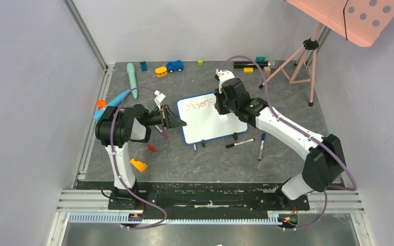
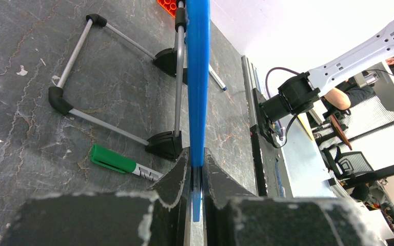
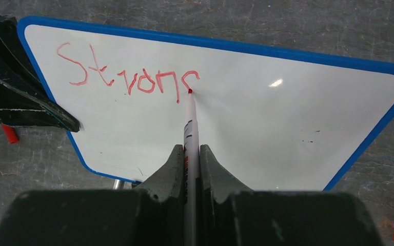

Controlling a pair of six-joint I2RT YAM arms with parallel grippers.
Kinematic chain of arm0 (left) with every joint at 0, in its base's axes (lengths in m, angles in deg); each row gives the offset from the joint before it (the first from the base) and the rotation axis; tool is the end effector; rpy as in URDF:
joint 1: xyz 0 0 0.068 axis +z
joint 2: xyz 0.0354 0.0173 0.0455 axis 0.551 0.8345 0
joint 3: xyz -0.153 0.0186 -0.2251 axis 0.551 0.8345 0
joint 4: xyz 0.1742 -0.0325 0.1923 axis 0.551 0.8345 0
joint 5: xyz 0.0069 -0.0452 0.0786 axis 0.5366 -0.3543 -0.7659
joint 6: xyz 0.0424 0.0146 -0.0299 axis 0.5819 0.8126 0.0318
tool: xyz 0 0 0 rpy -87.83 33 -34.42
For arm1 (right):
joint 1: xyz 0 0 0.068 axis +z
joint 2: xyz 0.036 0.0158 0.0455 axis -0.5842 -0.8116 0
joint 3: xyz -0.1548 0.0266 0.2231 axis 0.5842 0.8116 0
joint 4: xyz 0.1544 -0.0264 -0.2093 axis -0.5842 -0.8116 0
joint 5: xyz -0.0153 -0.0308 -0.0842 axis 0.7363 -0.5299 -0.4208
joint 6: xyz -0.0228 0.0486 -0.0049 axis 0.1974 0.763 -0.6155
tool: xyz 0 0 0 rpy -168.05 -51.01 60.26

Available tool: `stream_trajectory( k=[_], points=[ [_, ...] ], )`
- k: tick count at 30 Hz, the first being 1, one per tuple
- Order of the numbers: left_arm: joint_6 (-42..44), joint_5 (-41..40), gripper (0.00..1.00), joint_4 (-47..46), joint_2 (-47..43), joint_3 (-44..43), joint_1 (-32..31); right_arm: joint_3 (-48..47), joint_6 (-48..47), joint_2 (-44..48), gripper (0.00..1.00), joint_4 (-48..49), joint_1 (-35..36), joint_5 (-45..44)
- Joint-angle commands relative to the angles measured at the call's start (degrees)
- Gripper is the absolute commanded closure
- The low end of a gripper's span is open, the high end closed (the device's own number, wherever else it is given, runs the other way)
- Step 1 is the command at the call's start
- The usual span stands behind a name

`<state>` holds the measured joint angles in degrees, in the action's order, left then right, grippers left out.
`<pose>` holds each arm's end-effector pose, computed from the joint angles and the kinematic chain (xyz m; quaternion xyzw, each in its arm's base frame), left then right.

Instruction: Write a sentence on the whiteboard

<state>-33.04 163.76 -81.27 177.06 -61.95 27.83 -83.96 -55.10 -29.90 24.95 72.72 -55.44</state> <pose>0.3279 -0.0669 0.1248 0.2287 0.6597 -0.6387 0.3233 0.2823 0.2060 0.3044 -0.1593 0.8744 0.1310 0.4391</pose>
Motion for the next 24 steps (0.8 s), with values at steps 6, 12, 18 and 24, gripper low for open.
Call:
stream_trajectory(
  k=[6, 12, 18, 24],
  points=[
    [1.26, 2.06, 0.98, -3.82, 0.75, 0.2, -0.15, -1.12, -0.75, 0.55, 1.0, -1.79, -0.64, -5.35],
    [1.26, 1.98, 0.98, -3.82, 0.73, 0.2, -0.11, -3.84, -1.15, -1.04, 1.0, -1.75, -0.92, -5.16],
    [1.26, 1.98, 0.98, -3.82, 0.77, 0.18, -0.11, -5.85, -1.42, -2.08, 1.0, -1.75, -1.02, -4.52],
    [1.26, 1.99, 0.98, -3.82, 0.76, 0.21, -0.17, -5.44, -1.03, -2.1, 1.0, -1.66, -1.03, -3.74]
  ],
)
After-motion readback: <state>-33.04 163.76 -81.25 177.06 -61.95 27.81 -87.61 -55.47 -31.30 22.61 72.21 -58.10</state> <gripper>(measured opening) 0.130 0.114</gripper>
